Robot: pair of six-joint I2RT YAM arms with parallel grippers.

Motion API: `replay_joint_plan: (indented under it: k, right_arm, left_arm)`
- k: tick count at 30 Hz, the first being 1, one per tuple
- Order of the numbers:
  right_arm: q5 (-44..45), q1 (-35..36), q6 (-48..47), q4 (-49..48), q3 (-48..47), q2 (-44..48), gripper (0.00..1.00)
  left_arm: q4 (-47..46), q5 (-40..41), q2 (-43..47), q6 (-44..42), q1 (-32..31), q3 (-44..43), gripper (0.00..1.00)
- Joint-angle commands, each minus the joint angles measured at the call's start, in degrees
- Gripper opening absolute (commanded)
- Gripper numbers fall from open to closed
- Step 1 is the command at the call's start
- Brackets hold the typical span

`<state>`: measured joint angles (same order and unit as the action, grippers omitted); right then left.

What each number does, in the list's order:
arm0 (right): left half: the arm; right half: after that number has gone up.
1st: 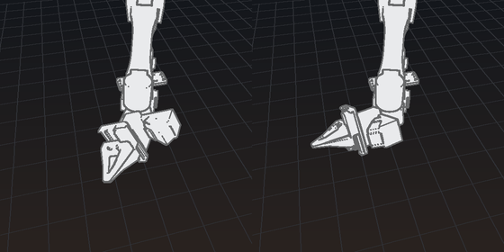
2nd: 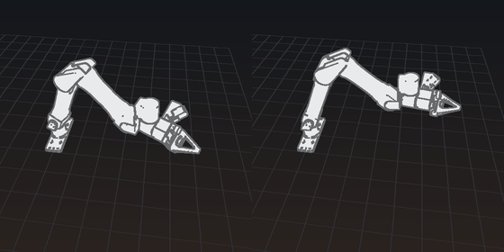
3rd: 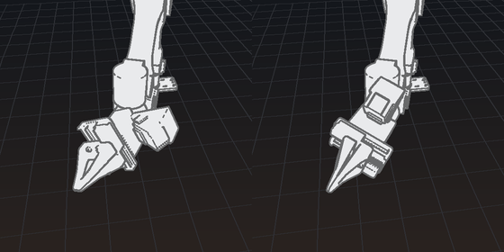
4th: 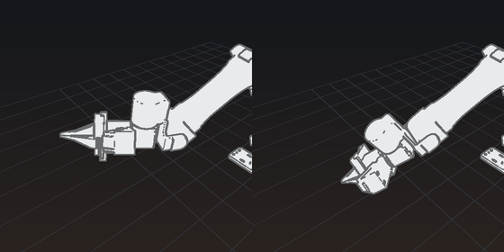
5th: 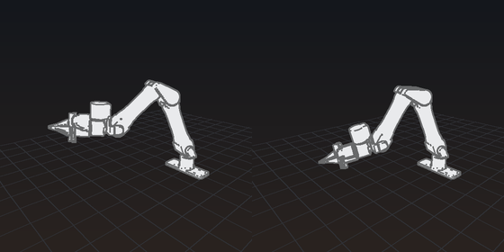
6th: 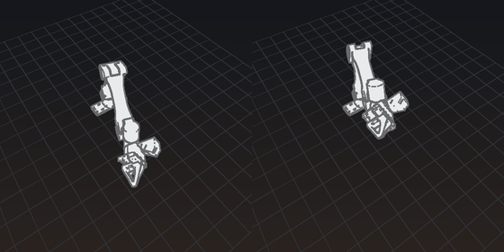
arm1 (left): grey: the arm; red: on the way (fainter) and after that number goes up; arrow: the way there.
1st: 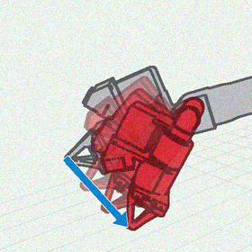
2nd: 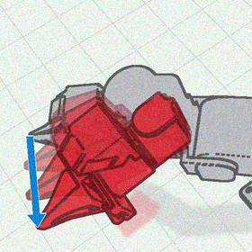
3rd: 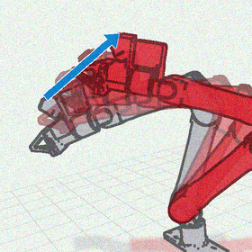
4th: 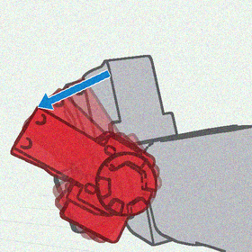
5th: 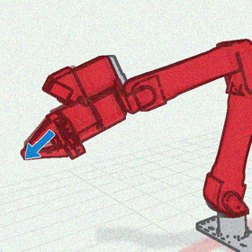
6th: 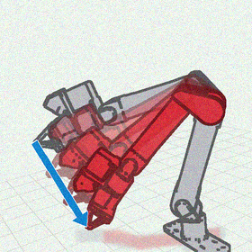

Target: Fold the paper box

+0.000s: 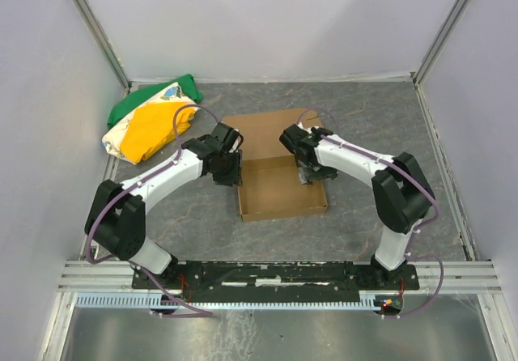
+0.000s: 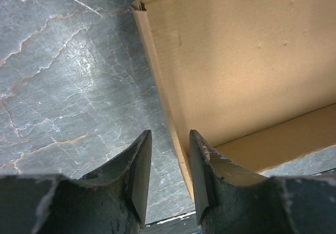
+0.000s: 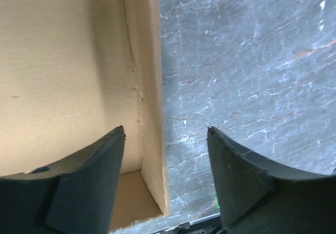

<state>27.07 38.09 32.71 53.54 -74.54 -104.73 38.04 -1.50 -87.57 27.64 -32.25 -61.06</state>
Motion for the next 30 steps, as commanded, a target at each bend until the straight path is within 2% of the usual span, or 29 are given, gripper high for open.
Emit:
replay_joint_plan:
  k: [1,4,5,8,11,14,17,24,30]
  right_arm:
    - [1.41,-0.31,-0.25,1.86,-5.33,6.32,0.78]
    - [1.0,-2.12,-1.37,0.99,-7.3,9.87,0.93]
    - [-0.61,-3.82,-2.05,-0.69,-7.88,10.91,0.99]
    - [-14.77,-13.51,-4.83,-6.22,-10.14,12.2,0.99]
    - [-29.27,-23.74,-5.78,-8.4,-16.86,7.56,0.9]
    - [-37.98,-26.88,-9.95,-5.63,-26.78,-1.66,0.9]
    - [-43.15,-27.26,-11.27,-3.12,-35.08,-11.21,0.89]
    - [-43.45,-28.4,-8.89,-4.98,-38.89,-18.53,0.83]
    - [-41.67,-28.7,-11.0,-2.06,-40.87,-21.56,0.81]
  left_arm:
    - [1.71,1.86,3.24,-0.79,-0.24,-4.42,0.43]
    - [2.65,5.13,5.41,-0.8,0.09,-6.05,0.46]
    - [2.99,7.18,5.8,-0.92,0.5,-6.51,0.5]
    - [4.39,11.31,4.6,-1.24,5.33,-8.76,0.56]
    - [2.84,5.47,1.45,-0.74,15.67,-11.02,0.57]
    - [0.52,-1.95,-3.01,0.11,25.33,-13.56,0.55]
    - [-0.03,-5.95,-8.63,-0.32,28.11,-18.41,0.54]
    - [-4.23,-16.1,-16.57,0.58,28.47,-22.2,0.5]
    - [-5.25,-16.77,-19.69,0.36,28.47,-22.87,0.49]
